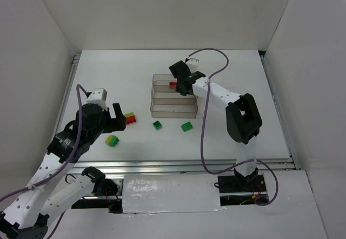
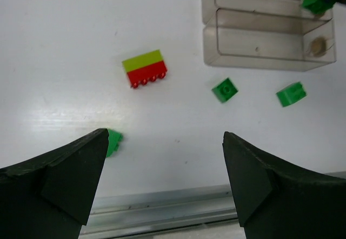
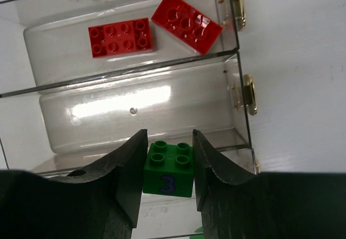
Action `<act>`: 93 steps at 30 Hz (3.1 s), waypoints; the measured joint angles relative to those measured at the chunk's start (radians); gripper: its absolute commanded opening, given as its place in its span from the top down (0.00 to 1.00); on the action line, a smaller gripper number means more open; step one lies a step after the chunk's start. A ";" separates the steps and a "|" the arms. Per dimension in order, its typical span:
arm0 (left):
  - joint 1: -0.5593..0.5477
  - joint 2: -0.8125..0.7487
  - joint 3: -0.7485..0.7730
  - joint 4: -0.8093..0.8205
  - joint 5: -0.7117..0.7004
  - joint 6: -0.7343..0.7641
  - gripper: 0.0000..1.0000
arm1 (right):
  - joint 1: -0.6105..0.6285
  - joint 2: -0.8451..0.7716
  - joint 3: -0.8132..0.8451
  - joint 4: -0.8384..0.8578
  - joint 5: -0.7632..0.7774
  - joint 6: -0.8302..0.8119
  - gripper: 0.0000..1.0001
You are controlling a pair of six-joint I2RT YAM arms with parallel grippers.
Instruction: Sort the legos into containers by color
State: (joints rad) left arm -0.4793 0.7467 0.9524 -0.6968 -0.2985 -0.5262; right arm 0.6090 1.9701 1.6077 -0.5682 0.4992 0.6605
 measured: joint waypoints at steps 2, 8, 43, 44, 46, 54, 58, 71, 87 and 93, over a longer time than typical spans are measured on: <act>-0.001 -0.060 -0.050 -0.029 -0.004 0.005 0.00 | -0.014 0.006 0.015 -0.002 -0.001 -0.013 0.53; 0.018 -0.097 -0.064 0.000 -0.020 0.011 0.01 | -0.031 0.016 0.037 0.000 0.002 -0.042 0.03; 0.093 -0.077 -0.076 0.046 0.069 0.056 0.01 | 0.104 -0.303 -0.609 0.213 -0.428 -0.406 0.04; 0.093 -0.077 -0.076 0.046 0.069 0.056 0.00 | 0.104 -0.289 -0.606 0.214 -0.425 -0.409 0.04; 0.093 -0.077 -0.076 0.046 0.071 0.056 0.00 | 0.104 -0.275 -0.605 0.216 -0.420 -0.410 0.04; 0.096 -0.077 -0.076 0.047 0.080 0.057 0.00 | 0.104 -0.258 -0.605 0.220 -0.402 -0.407 0.20; 0.096 -0.077 -0.076 0.047 0.082 0.057 0.01 | 0.108 -0.258 -0.605 0.218 -0.391 -0.390 0.34; 0.098 -0.077 -0.076 0.047 0.095 0.058 0.01 | 0.165 -0.186 -0.527 0.179 -0.301 -0.309 0.68; 0.100 -0.089 -0.076 0.047 0.095 0.060 0.00 | 0.139 -0.389 -0.304 0.144 -0.264 -0.244 0.69; 0.102 -0.090 -0.076 0.047 0.095 0.060 0.01 | 0.042 -0.121 -0.035 0.077 -0.149 -0.219 0.67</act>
State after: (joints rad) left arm -0.3771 0.6567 0.8764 -0.6502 -0.2039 -0.4667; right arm 0.6514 1.8488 1.5723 -0.4911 0.3500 0.4416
